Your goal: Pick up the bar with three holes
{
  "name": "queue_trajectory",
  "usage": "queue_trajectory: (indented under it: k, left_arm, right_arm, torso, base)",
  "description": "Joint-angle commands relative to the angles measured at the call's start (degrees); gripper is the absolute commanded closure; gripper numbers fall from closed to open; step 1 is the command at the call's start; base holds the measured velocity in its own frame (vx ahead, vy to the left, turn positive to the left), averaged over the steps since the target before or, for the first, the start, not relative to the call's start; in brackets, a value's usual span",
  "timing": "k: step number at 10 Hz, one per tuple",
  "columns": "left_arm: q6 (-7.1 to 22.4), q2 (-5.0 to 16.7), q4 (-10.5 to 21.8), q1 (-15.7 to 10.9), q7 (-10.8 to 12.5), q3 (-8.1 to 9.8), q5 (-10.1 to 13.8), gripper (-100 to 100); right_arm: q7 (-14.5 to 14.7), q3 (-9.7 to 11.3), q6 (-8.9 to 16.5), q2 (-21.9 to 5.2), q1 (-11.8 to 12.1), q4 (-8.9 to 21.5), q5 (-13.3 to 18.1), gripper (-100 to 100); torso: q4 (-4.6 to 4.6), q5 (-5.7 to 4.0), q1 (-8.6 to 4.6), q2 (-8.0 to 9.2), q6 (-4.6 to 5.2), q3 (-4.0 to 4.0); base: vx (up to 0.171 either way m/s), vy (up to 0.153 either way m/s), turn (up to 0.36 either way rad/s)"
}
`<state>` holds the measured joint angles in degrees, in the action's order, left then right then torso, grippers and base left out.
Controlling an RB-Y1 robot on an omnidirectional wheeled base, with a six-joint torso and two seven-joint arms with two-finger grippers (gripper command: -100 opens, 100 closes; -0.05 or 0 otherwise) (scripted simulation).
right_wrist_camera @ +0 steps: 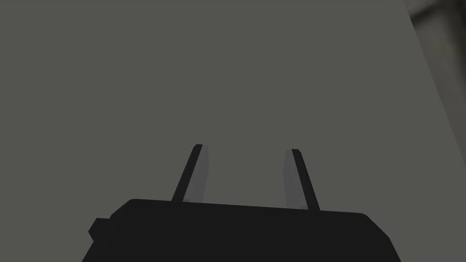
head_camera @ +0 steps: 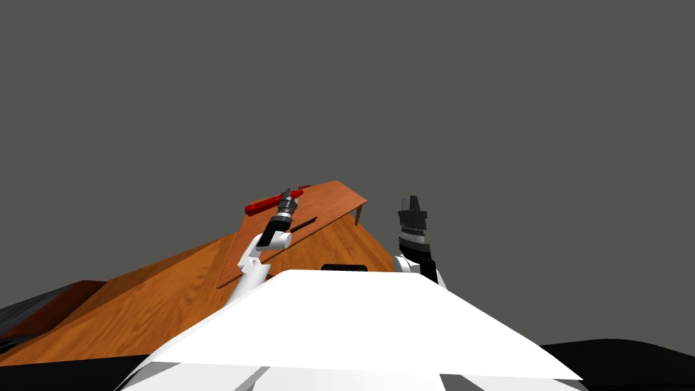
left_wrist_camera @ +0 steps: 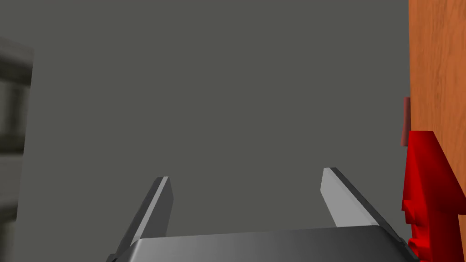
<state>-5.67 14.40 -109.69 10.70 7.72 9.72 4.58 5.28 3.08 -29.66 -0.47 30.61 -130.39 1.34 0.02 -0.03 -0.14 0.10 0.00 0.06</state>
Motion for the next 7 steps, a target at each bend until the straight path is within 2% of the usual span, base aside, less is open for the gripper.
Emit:
queue_trajectory:
  k: [1, 2, 3, 4, 5, 6, 7]
  left_arm:
    - [2.63, 0.22, 2.38, -1.02, 0.54, 0.28, 0.11, -100]
    - [4.6, 0.82, 4.07, -3.04, 1.57, 0.99, 0.46, -100]
    - [6.04, 0.82, 5.43, -3.04, 1.57, 0.99, 0.46, -100]
    - [8.18, 1.36, 7.41, -5.06, 2.56, 1.69, 0.82, -100]
    - [9.5, 1.36, 8.56, -5.06, 2.56, 1.69, 0.82, -100]
    - [11.45, 1.84, 10.8, -7.07, 3.5, 2.38, 1.19, -100]
    - [12.97, 1.84, 11.74, -7.07, 3.5, 2.38, 1.19, -100]
  right_arm:
    - [0.0, 0.0, 0.0, 0.0, 0.0, 0.0, 0.0, 0]
    - [0.0, 0.0, 0.0, 0.0, 0.0, 0.0, 0.0, 0]
    - [0.0, 0.0, 0.0, 0.0, 0.0, 0.0, 0.0, 0]
    - [0.0, 0.0, 0.0, 0.0, 0.0, 0.0, 0.0, 0]
    - [0.0, 0.0, 0.0, 0.0, 0.0, 0.0, 0.0, 0]
    - [0.0, 0.0, 0.0, 0.0, 0.0, 0.0, 0.0, 0]
    - [0.0, 0.0, 0.0, 0.0, 0.0, 0.0, 0.0, 0]
  torso:
    - [0.0, 0.0, 0.0, 0.0, 0.0, 0.0]
    - [0.0, 0.0, 0.02, -0.03, -0.01, -0.01]
    - [-0.01, 0.0, 0.01, -0.04, 0.0, -0.02]
    - [-0.01, 0.0, 0.04, -0.03, -0.01, -0.02]
    - [-0.01, 0.01, 0.04, -0.04, -0.01, -0.02]
    - [-0.01, 0.01, 0.06, -0.05, -0.02, -0.02]
    - [-0.01, 0.01, 0.06, -0.06, -0.01, -0.03]
  base:
    - [-0.023, -0.037, -0.012]
    - [-0.024, -0.04, -0.023]
    - [-0.023, -0.033, -0.015]
    - [-0.023, -0.034, -0.022]
    - [-0.018, -0.028, -0.013]
    - [-0.018, -0.03, -0.019]
    - [-0.011, -0.024, -0.015]
